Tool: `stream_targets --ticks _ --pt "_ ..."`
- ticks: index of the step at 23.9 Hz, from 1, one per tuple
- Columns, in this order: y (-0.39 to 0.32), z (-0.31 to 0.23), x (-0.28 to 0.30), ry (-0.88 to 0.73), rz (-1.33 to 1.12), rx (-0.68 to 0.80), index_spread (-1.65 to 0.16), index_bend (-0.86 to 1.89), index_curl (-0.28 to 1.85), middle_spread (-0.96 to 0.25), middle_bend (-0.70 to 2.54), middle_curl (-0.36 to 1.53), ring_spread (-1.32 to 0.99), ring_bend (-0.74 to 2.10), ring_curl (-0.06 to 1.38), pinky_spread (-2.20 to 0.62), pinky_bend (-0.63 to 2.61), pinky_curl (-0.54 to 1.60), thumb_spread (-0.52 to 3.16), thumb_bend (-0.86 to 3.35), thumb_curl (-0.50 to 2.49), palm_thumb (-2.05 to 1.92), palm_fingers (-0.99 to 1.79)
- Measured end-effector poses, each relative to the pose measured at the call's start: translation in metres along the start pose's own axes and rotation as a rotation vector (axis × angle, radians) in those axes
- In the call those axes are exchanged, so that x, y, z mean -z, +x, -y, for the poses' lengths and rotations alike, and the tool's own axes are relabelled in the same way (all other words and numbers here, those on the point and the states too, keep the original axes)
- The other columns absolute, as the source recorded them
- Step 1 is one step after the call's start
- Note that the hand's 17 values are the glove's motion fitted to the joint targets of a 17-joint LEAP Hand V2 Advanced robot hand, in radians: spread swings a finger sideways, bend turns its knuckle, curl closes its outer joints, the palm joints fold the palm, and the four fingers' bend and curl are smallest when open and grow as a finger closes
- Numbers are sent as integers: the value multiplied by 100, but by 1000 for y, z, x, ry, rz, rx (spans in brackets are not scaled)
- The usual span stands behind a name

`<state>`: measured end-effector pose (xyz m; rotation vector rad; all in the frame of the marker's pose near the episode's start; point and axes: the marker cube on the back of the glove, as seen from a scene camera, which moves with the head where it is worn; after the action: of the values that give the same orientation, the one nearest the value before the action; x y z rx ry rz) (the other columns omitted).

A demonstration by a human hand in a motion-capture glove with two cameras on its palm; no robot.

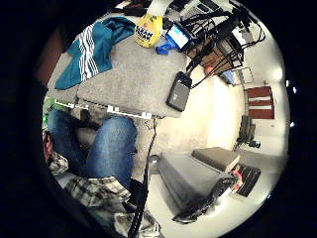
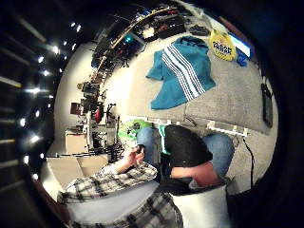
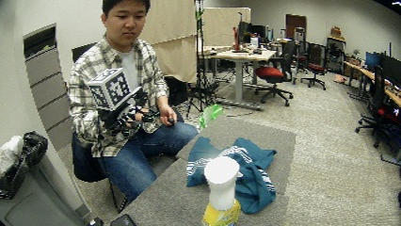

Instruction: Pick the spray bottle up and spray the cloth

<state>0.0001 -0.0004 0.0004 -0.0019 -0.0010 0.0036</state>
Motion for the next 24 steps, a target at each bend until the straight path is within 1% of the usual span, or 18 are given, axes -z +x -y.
stream_targets --ticks 6,15,19,24 --pt "2 2 -2 -5 -3 2 -30 21 13 -6 16 7 11 24 8 14 39 10 74 19 13 35 16" --pt "8 15 -10 -18 3 -9 -37 19 20 -8 17 12 15 26 12 19 43 14 100 15 19 38 13" --pt "18 40 -15 2 29 -27 -38 18 22 -8 16 13 15 28 14 20 43 15 105 13 22 40 12" --pt "41 94 -16 58 75 -75 -37 15 23 -8 16 15 15 34 17 21 47 17 110 12 25 44 11"
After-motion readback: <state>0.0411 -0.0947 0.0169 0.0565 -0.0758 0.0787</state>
